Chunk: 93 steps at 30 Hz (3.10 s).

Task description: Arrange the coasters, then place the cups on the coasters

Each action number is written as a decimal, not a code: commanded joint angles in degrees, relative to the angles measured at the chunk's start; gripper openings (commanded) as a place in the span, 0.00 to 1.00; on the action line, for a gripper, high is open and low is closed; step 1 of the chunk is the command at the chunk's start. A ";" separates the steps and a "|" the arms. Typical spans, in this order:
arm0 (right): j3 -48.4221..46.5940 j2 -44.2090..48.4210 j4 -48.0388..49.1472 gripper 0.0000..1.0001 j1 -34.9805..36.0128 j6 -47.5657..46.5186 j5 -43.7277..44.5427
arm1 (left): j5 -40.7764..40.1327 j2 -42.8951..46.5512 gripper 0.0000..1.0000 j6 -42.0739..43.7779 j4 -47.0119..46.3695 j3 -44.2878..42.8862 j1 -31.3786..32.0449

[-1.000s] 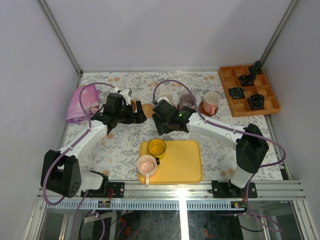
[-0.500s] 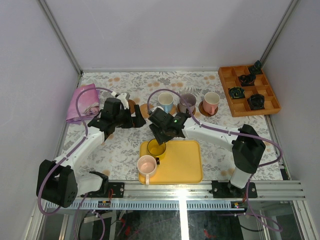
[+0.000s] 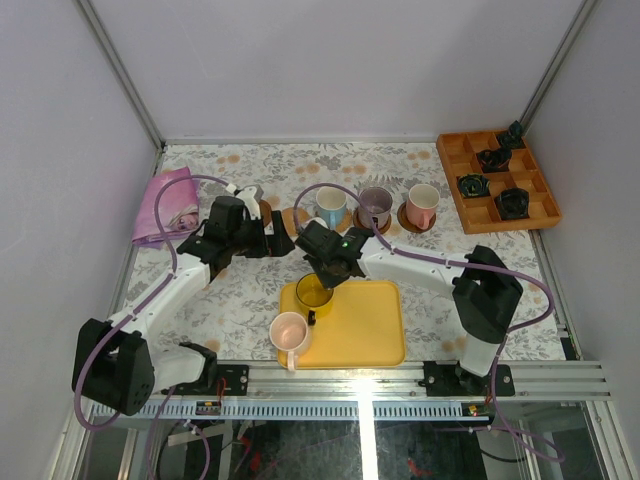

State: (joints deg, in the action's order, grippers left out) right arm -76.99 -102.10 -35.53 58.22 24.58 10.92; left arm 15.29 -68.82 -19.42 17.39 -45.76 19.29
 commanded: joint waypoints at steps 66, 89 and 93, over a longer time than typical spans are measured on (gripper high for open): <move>5.10 37.64 -33.06 0.63 -3.71 47.03 50.12 | -4.62 -15.45 1.00 8.26 0.13 -10.52 39.77; 6.78 35.07 -25.57 0.61 -4.27 41.66 49.63 | -5.79 -20.15 1.00 6.88 0.94 -14.74 41.53; 7.37 34.42 -22.31 0.61 -4.59 39.05 48.73 | -4.14 -21.86 1.00 6.22 2.62 -16.79 41.56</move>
State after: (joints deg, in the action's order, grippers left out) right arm -69.97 -67.26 -61.89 54.30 65.89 57.87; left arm 10.00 -89.10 -12.01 20.14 -59.51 60.40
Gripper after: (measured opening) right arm 0.611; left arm 0.997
